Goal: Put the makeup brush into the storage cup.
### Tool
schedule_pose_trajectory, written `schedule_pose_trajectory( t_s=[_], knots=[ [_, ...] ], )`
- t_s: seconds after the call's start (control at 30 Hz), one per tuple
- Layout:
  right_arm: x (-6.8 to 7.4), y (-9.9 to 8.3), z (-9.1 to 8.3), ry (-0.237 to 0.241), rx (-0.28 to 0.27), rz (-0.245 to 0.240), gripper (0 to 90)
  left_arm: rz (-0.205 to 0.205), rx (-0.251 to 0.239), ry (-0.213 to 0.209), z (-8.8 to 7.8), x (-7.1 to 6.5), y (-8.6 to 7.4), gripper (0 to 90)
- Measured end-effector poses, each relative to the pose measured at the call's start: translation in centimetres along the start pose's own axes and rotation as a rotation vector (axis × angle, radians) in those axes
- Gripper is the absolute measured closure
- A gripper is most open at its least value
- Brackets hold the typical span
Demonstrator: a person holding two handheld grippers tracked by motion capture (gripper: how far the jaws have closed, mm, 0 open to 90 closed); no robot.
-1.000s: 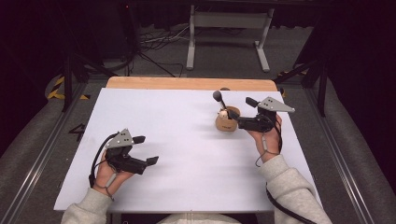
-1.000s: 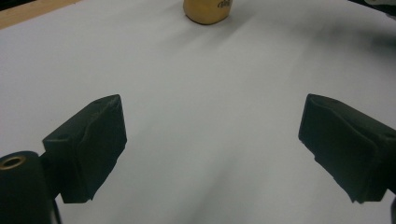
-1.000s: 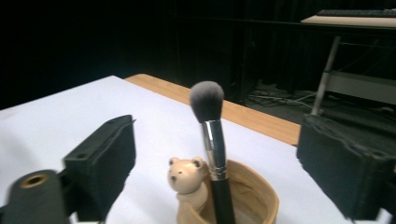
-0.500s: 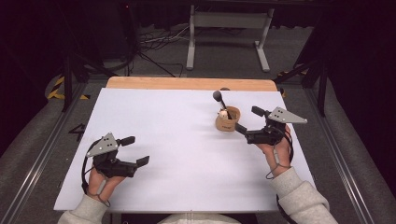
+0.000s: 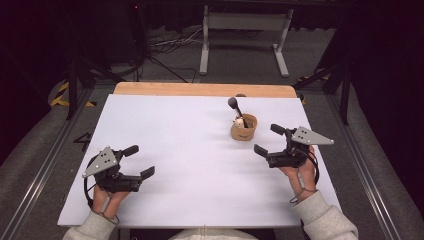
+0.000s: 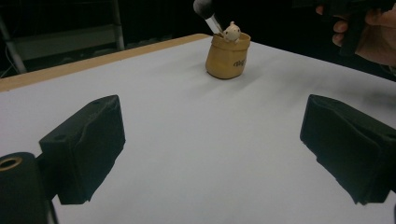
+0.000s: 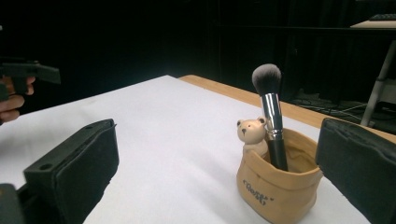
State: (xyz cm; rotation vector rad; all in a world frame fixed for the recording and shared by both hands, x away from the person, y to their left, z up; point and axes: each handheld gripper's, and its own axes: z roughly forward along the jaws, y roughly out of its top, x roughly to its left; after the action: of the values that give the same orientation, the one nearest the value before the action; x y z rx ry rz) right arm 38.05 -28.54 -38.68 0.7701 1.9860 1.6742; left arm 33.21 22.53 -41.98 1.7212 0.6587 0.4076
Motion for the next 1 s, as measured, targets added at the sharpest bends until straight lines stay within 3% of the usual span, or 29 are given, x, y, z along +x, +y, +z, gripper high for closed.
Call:
schedule_pose_trajectory(
  t_s=[0.1, 0.27, 0.43, 0.53, 0.93, 1.0],
  knots=[
    [0.2, -0.5, -0.3, 0.006, 0.000, -0.010, 0.0, 0.051, -0.011, 0.007, 0.2, -0.1, -0.4, 6.9],
    [0.3, -1.4, -0.9, 0.014, 0.001, -0.027, 0.0, 0.047, -0.043, -0.007, 0.3, -0.1, -0.9, 6.4],
    [0.4, -2.0, -1.3, 0.019, -0.006, -0.042, 0.0, 0.081, -0.070, 0.010, 0.2, -0.1, -1.3, 8.4],
    [0.6, -2.4, -1.5, 0.026, -0.018, -0.049, 0.0, 0.072, -0.077, 0.011, 0.3, 0.0, -1.7, 8.3],
    [1.1, -4.2, -1.3, 0.059, -0.011, -0.052, 0.0, 0.097, -0.102, 0.050, 0.1, 0.5, -2.3, 8.0],
    [1.0, -4.8, -1.0, 0.051, -0.006, -0.061, 0.0, 0.077, -0.107, 0.044, 0.3, 0.6, -2.6, 8.1]
  ],
)
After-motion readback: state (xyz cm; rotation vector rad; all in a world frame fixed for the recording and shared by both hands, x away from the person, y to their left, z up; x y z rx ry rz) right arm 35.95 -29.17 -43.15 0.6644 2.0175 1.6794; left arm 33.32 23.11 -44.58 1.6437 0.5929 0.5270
